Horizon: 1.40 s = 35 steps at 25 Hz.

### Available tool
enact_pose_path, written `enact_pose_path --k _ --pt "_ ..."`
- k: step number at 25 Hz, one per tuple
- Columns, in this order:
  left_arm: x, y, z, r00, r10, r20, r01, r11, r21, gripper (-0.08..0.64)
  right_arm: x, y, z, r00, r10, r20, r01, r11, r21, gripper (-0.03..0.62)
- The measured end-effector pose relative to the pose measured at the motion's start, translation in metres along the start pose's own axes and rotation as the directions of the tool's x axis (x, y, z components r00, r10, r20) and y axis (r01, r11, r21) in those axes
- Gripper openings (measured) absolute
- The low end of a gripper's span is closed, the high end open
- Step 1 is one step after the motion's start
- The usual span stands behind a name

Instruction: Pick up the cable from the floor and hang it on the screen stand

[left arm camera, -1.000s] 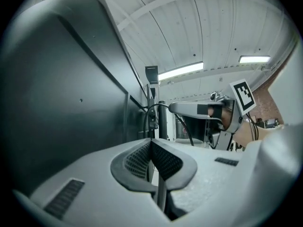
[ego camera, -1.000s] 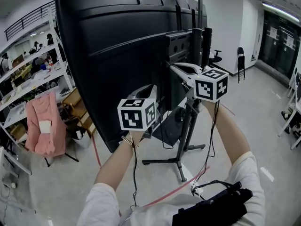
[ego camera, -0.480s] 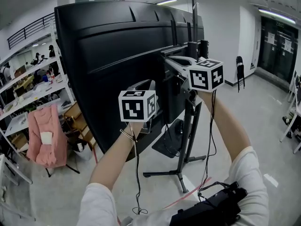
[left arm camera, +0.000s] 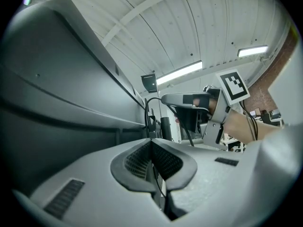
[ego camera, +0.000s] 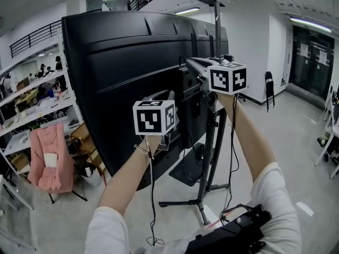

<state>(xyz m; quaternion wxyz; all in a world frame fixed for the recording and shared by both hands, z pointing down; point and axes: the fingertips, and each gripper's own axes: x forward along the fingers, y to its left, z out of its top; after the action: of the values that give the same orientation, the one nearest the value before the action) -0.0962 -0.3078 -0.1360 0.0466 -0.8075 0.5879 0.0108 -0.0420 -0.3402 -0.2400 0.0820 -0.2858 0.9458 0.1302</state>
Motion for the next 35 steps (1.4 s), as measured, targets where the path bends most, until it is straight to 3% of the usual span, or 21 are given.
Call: enact_pose_path --k 10,28,35 --pt "0.015 -0.009 0.007 1.0 -0.028 0.001 0.028 1.0 -0.01 0.003 -0.015 -0.066 -0.01 0.99 -0.129 0.059 0.121 0.984 0.13 0.029" --pt "0.019 -0.024 -0.037 0.998 -0.068 -0.017 0.066 0.994 -0.087 0.003 -0.026 -0.082 -0.067 0.963 -0.225 0.147 0.166 0.928 0.334 0.031" --pt "0.017 -0.035 -0.069 0.994 -0.103 -0.039 0.097 0.986 -0.135 0.003 -0.039 -0.077 -0.096 0.956 -0.254 0.147 0.193 0.922 0.336 0.031"
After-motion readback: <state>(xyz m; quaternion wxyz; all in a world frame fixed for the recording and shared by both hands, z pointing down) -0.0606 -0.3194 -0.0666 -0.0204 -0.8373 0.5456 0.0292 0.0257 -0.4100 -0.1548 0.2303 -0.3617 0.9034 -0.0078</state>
